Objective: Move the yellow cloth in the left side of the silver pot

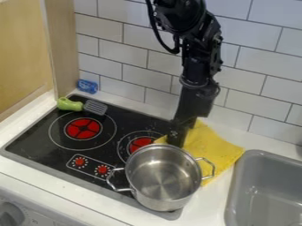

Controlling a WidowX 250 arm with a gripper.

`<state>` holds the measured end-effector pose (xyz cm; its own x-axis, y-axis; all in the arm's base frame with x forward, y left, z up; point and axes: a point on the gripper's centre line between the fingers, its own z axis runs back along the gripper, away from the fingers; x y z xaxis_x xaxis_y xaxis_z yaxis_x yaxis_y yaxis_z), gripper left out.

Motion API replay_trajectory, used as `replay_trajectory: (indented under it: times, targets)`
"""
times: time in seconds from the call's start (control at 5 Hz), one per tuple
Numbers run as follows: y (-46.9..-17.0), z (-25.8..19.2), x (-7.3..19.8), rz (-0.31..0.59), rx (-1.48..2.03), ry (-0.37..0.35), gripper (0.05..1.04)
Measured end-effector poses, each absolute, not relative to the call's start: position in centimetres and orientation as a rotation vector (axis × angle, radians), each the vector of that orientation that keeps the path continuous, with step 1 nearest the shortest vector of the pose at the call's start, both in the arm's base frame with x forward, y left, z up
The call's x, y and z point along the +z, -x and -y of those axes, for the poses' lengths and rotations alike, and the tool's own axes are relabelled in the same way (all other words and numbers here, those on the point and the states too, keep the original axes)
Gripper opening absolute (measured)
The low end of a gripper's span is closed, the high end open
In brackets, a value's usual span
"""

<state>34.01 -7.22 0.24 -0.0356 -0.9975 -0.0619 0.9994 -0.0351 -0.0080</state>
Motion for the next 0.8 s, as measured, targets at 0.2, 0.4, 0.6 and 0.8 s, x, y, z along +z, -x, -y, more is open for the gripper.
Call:
replay_trajectory:
  times: [0.2,0.4,0.6,0.8]
  targets:
    - [-33.4,6.7,0.0,-0.059,-1.587,-0.03,0.999]
    - [-33.2,6.0,0.0,-0.061,-1.566,-0.04,0.999]
    - [-33.1,4.6,0.1,-0.06,-1.52,-0.044,0.999]
    - [-33.2,3.3,0.0,-0.065,-1.484,-0.057,0.999]
